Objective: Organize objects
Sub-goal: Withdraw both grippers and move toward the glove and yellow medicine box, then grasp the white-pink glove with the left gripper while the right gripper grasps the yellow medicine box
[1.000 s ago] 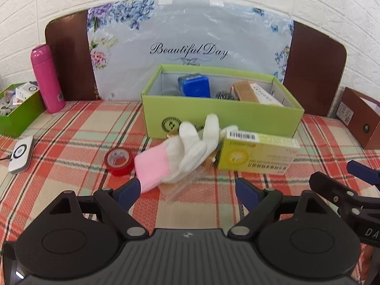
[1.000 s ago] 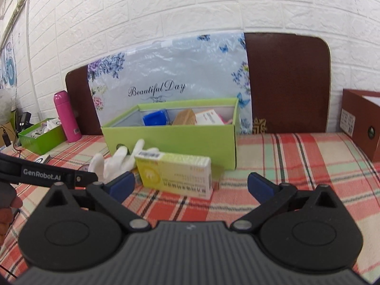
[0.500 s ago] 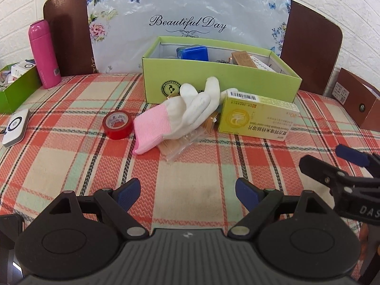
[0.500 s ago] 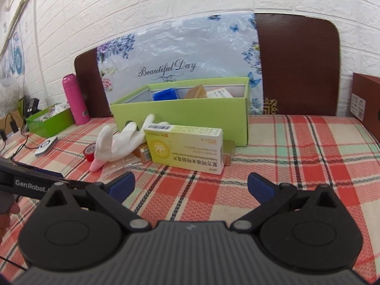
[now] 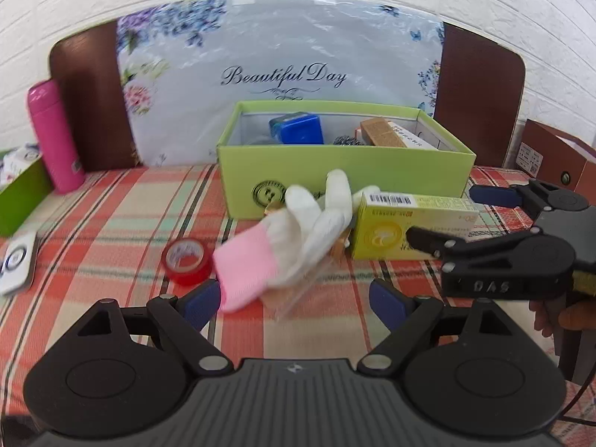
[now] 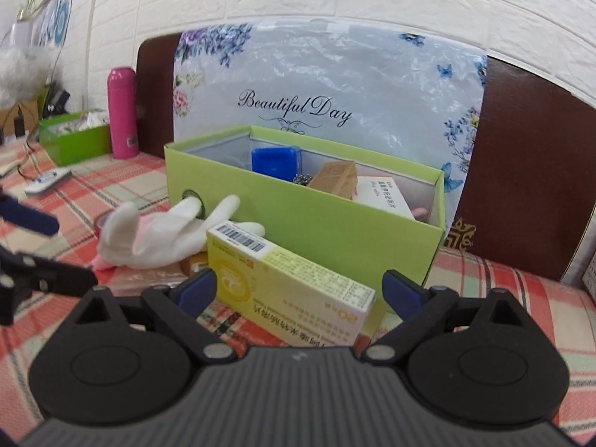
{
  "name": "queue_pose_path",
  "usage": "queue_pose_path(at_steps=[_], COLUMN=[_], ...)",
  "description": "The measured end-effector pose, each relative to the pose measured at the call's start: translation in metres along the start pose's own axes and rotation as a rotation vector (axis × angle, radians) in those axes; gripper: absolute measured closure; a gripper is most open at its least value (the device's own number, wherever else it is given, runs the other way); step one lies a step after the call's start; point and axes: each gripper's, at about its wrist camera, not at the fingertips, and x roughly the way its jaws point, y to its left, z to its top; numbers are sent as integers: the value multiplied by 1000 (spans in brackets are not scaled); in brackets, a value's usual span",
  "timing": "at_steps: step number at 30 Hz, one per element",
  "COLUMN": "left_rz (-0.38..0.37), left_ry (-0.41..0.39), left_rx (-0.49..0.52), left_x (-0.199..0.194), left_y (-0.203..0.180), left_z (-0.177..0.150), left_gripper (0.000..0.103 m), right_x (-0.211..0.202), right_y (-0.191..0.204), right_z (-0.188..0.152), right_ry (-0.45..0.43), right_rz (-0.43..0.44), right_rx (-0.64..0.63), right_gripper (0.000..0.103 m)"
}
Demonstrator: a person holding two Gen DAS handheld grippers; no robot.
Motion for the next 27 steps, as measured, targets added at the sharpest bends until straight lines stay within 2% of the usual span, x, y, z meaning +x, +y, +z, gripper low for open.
queue_pose_path(at_steps=[1, 2, 3, 4, 5, 7, 10, 12, 15, 18, 21, 23, 24, 26, 27], left_rz=[-4, -9, -14, -17, -25, -68, -157, -175, -233, -322, -399, -412, -390, -329, -304], left_ry=[-4, -6, -3, 6, 25, 74, 120, 141, 158, 184, 203, 212, 214, 209, 198], left_rx=[13, 25, 31, 33, 28, -22, -120, -154, -160, -156, -127, -107, -95, -86, -89], left_x=[5, 10, 16, 22, 28, 39, 48, 46, 27, -1, -31, -43, -46, -50, -51], left_y=[-1, -2, -2, -2, 0, 6, 17, 19, 21, 16, 7, 2, 0, 2, 5], left_z=[3, 6, 8, 10, 12, 15, 15, 11, 0, -16, -37, -49, -54, -59, -60], left_gripper=[13, 13, 15, 23, 28, 56, 88, 98, 99, 99, 99, 99, 93, 76, 58], right_x=[1, 0, -4, -9, -15, -28, -49, -62, -85, -109, -133, -144, -146, -149, -149], right_y=[2, 2, 3, 2, 0, -1, 2, 4, 6, 1, 6, 15, 19, 26, 30], right_z=[-2, -5, -8, -10, -12, -16, -23, -27, -36, -45, -52, -56, -59, -62, -62], right_ry=[5, 7, 5, 5, 6, -4, -22, -35, -48, -52, -48, -32, -19, -9, -13], right_rz=[0, 0, 2, 10, 33, 63, 75, 65, 25, 36, 64, 127, 175, 255, 262], right_rx=[-3, 2, 8, 18, 41, 75, 91, 91, 78, 138, 141, 147, 157, 180, 190], right_gripper=[17, 30, 52, 59, 64, 71, 77, 80, 82, 83, 83, 82, 81, 77, 64])
